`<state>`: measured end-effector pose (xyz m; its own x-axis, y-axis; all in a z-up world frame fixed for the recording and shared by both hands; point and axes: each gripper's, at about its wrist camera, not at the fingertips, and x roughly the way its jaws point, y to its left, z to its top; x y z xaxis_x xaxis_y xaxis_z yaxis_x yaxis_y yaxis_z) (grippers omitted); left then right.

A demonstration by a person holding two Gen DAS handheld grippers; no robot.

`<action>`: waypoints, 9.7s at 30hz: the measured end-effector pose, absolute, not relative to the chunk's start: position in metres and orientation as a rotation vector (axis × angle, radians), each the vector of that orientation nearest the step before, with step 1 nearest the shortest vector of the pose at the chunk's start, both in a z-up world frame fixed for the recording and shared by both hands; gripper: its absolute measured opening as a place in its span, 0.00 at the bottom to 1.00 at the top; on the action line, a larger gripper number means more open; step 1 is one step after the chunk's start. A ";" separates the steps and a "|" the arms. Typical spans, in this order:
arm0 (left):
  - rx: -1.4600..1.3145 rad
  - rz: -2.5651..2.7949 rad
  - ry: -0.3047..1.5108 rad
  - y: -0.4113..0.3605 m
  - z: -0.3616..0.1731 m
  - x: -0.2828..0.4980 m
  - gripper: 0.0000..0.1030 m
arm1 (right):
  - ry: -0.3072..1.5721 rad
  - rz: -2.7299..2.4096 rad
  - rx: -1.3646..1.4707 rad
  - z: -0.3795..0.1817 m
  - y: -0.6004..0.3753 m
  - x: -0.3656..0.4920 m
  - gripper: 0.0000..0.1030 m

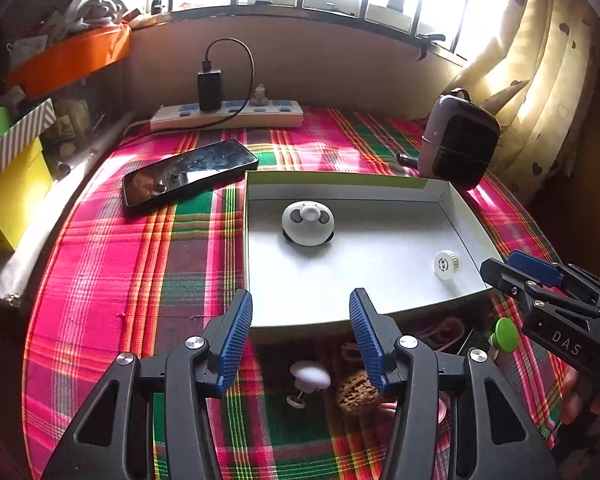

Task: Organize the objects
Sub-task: 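Withdraw both grippers from the box toward the remaining objects, then grasp the green round-topped stand with the right gripper while the left grasps the white mushroom knob, then carry the green stand with the right gripper while the left carries the mushroom knob into the box, then lower and open the right gripper on the green stand while the left releases the knob in the box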

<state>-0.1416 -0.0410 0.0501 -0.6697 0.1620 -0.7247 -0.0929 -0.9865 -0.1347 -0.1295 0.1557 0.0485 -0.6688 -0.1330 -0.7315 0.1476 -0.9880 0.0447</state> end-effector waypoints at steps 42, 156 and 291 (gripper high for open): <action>-1.235 2.617 -0.290 -0.066 0.016 -0.111 0.48 | 0.000 -2.687 1.153 0.025 0.183 -0.076 0.51; -1.261 2.705 -0.166 -0.053 0.017 -0.117 0.24 | 0.068 -2.663 1.141 0.020 0.173 -0.078 0.34; -1.228 2.641 -0.056 -0.022 0.023 -0.206 0.37 | 0.110 -2.632 1.134 0.024 0.154 -0.230 0.43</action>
